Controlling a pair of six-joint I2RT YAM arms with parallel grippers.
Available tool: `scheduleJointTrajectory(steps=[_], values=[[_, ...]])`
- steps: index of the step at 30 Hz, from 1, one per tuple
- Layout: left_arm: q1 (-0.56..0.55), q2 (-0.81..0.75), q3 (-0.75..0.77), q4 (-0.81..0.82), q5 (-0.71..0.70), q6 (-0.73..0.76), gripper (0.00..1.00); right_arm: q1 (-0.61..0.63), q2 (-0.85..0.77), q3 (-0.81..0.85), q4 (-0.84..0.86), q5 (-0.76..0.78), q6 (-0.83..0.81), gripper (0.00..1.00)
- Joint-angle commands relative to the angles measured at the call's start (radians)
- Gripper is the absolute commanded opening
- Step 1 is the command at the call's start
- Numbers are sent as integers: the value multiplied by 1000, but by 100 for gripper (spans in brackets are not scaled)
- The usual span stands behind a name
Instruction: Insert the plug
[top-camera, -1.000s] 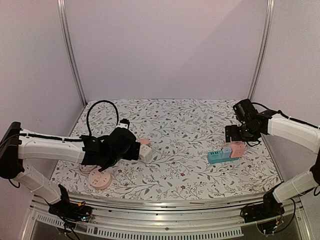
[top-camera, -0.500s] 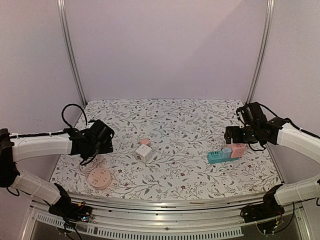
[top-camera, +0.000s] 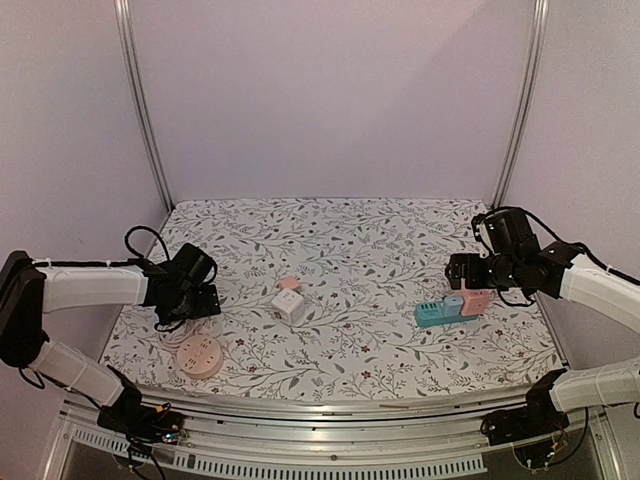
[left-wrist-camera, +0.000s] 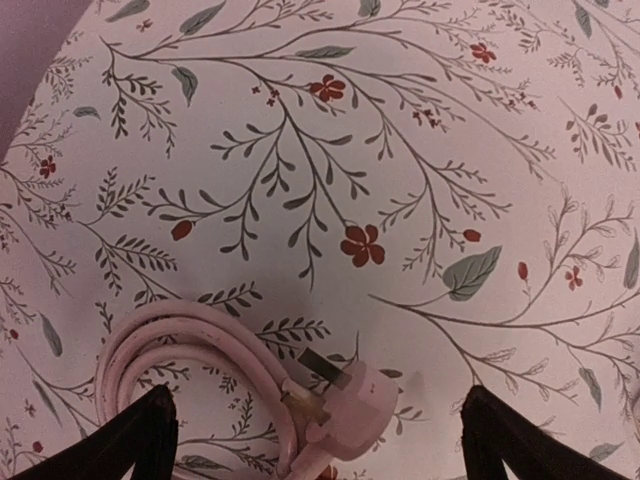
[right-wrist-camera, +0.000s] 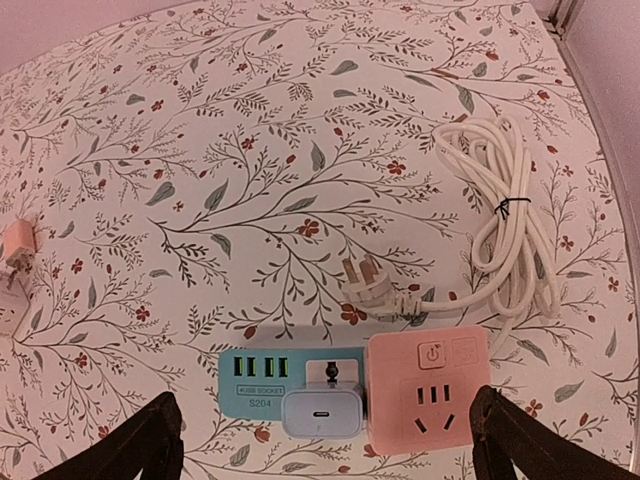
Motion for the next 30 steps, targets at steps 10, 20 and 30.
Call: scheduleJointTrajectory(steps=[10,20,30], values=[[52,177,-18,142,139,25,94,9,-1,-16,27,-10,-12,99],[38,237,2,194,203,36,65,10,13,-15,28,-13,-14,99],[-64,298,79,216,204,-2,57,10,16,-15,28,-16,-15,99]])
